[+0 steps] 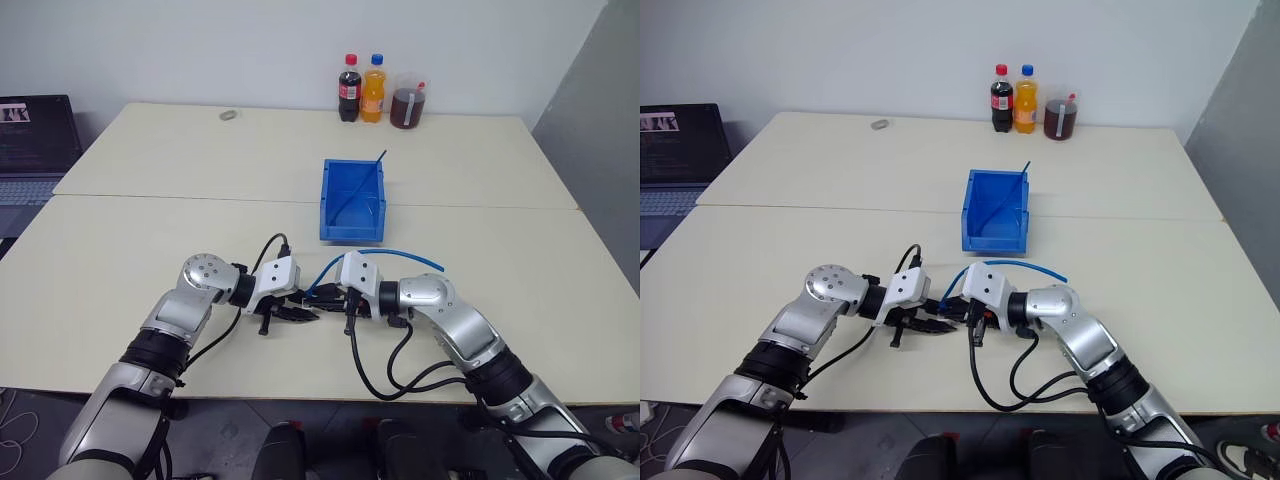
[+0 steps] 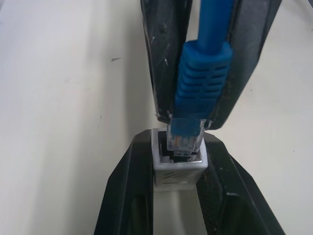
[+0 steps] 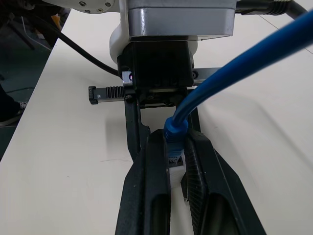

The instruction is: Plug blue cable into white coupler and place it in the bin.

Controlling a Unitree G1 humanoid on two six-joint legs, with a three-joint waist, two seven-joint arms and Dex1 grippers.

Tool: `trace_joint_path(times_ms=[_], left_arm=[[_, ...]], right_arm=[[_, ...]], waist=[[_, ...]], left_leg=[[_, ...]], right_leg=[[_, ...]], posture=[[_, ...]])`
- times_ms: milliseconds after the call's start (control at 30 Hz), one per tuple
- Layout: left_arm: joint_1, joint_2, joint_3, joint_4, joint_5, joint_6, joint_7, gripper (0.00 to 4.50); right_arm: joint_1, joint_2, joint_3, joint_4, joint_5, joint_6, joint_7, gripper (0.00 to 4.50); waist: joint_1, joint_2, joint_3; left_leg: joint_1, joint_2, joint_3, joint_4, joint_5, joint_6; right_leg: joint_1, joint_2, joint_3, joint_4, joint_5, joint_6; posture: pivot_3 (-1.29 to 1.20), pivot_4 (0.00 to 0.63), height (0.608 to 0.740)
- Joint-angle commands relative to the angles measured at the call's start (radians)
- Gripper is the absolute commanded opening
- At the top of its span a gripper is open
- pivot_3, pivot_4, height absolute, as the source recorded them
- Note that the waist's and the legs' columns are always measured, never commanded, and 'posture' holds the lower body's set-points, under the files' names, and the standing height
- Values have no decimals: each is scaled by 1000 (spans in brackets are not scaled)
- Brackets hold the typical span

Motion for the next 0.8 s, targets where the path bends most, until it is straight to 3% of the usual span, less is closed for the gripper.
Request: trace_joint_path(times_ms=[33, 400, 800], left_arm=[[29, 0, -32, 1, 25, 2, -27, 827], [33, -2, -30, -1, 27, 0, -21, 826], [32, -14, -34, -2, 32, 0, -20, 826]], right_arm=[[-17, -8, 13, 25, -38, -13, 20, 152], [-48, -20, 66, 60, -111, -59, 80, 150], [-123, 15, 174, 117, -157, 132, 160, 148]], waist=[[0, 0, 0], [-1, 0, -1], [-2, 3, -7]], left_leg=[[0, 0, 0, 0, 0, 0], [2, 0, 0, 0, 0, 0], [6, 0, 0, -1, 0, 0]], right_leg=[[0, 0, 0, 0, 0, 0], [1, 0, 0, 0, 0, 0], [5, 0, 0, 1, -1, -1]], posture=[[0, 150, 740], [0, 150, 740], [0, 150, 740]])
